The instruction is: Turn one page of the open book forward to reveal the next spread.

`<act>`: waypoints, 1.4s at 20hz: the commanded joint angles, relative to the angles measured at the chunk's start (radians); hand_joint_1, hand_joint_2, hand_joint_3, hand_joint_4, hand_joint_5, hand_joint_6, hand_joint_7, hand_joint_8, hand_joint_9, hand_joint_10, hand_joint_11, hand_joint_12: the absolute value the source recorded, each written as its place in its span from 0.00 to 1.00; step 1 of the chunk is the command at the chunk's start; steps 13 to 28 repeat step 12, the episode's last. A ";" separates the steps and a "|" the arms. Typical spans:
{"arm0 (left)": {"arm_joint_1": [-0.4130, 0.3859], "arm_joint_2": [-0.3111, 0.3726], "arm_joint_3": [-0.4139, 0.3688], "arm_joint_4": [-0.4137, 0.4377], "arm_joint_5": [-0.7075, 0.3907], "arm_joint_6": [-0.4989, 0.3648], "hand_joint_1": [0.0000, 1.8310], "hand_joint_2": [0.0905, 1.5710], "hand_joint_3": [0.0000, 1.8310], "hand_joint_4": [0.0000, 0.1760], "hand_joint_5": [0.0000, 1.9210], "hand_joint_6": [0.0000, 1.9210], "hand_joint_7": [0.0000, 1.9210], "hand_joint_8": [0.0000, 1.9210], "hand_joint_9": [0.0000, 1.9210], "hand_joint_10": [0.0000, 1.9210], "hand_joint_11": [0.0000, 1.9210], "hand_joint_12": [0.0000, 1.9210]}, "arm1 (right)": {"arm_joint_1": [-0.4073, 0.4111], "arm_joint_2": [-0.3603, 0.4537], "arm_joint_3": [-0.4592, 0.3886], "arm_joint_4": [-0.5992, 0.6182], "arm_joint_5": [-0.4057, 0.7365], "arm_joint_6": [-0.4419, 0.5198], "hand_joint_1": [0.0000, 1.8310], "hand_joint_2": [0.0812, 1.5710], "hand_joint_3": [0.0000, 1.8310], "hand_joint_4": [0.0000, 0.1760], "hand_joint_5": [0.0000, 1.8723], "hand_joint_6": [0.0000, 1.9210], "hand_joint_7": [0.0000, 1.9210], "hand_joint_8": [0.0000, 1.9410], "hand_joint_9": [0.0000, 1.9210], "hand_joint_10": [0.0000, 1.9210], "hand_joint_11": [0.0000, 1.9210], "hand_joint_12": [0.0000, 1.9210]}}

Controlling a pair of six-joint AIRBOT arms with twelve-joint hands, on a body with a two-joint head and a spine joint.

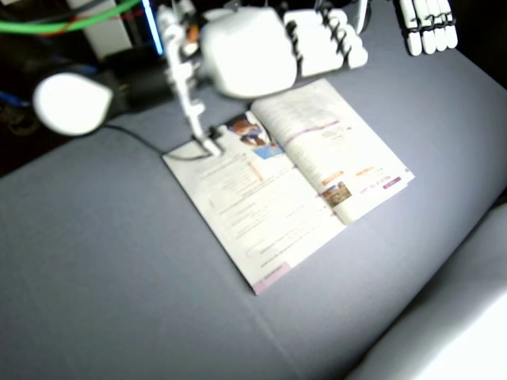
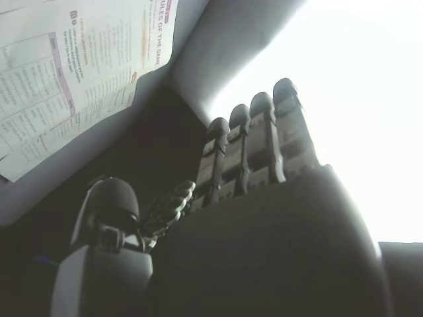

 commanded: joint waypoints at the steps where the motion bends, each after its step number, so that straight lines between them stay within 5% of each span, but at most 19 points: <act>1: -0.007 -0.003 -0.001 -0.010 -0.157 -0.014 0.00 0.79 0.00 0.00 0.02 0.00 0.02 0.00 0.01 0.00 0.01 0.01 | -0.001 0.010 -0.005 0.105 0.145 0.007 0.00 0.78 0.00 0.00 0.02 0.00 0.00 0.00 0.03 0.01 0.06 0.03; 3: -0.008 -0.021 0.002 -0.016 -0.212 -0.050 0.00 0.78 0.00 0.00 0.03 0.01 0.03 0.00 0.01 0.00 0.01 0.01 | -0.075 0.042 -0.011 0.256 0.230 0.007 0.00 0.76 0.00 0.00 0.03 0.01 0.01 0.00 0.00 0.00 0.02 0.01; 4: -0.008 -0.034 0.008 -0.021 -0.251 -0.083 0.00 0.76 0.00 0.23 0.02 0.00 0.00 0.00 0.00 0.00 0.00 0.00 | -0.111 0.055 -0.018 0.308 0.270 0.007 0.00 0.73 0.00 0.00 0.06 0.01 0.04 0.00 0.02 0.00 0.02 0.01; 5: -0.008 -0.047 0.015 -0.024 -0.283 -0.112 0.00 0.76 0.00 0.23 0.02 0.00 0.00 0.00 0.00 0.00 0.00 0.00 | -0.139 0.064 -0.024 0.352 0.309 0.007 0.00 0.73 0.00 0.00 0.06 0.01 0.04 0.00 0.02 0.00 0.02 0.01; 6: -0.008 -0.065 0.025 -0.026 -0.336 -0.160 0.00 0.75 0.00 0.42 0.01 0.00 0.00 0.00 0.00 0.00 0.00 0.00 | -0.187 0.078 -0.036 0.413 0.367 0.007 0.00 0.69 0.00 0.00 0.06 0.00 0.04 0.00 0.02 0.00 0.02 0.01; 8: -0.008 -0.080 0.031 -0.023 -0.400 -0.208 0.00 0.79 0.00 0.06 0.03 0.01 0.00 0.00 0.00 0.00 0.00 0.00 | -0.261 0.104 -0.058 0.508 0.474 0.007 0.05 0.75 0.01 0.00 0.04 0.00 0.01 0.00 0.00 0.00 0.00 0.00; 9: -0.007 -0.087 0.031 -0.020 -0.449 -0.229 0.00 0.80 0.01 0.00 0.02 0.00 0.00 0.00 0.00 0.00 0.00 0.00 | -0.333 0.133 -0.079 0.588 0.569 0.007 0.15 0.78 0.01 0.00 0.05 0.00 0.03 0.00 0.02 0.01 0.03 0.01; 12: -0.003 -0.099 0.031 -0.020 -0.497 -0.253 0.04 0.84 0.01 0.00 0.02 0.00 0.00 0.00 0.00 0.00 0.00 0.00 | -0.419 0.146 -0.104 0.667 0.690 0.007 0.34 0.78 0.00 0.00 0.07 0.01 0.03 0.00 0.01 0.00 0.00 0.01; 28: -0.003 -0.099 0.031 -0.020 -0.497 -0.253 0.04 0.84 0.01 0.00 0.02 0.00 0.00 0.00 0.00 0.00 0.00 0.00 | -0.419 0.146 -0.104 0.667 0.690 0.007 0.34 0.78 0.00 0.00 0.07 0.01 0.03 0.00 0.01 0.00 0.00 0.01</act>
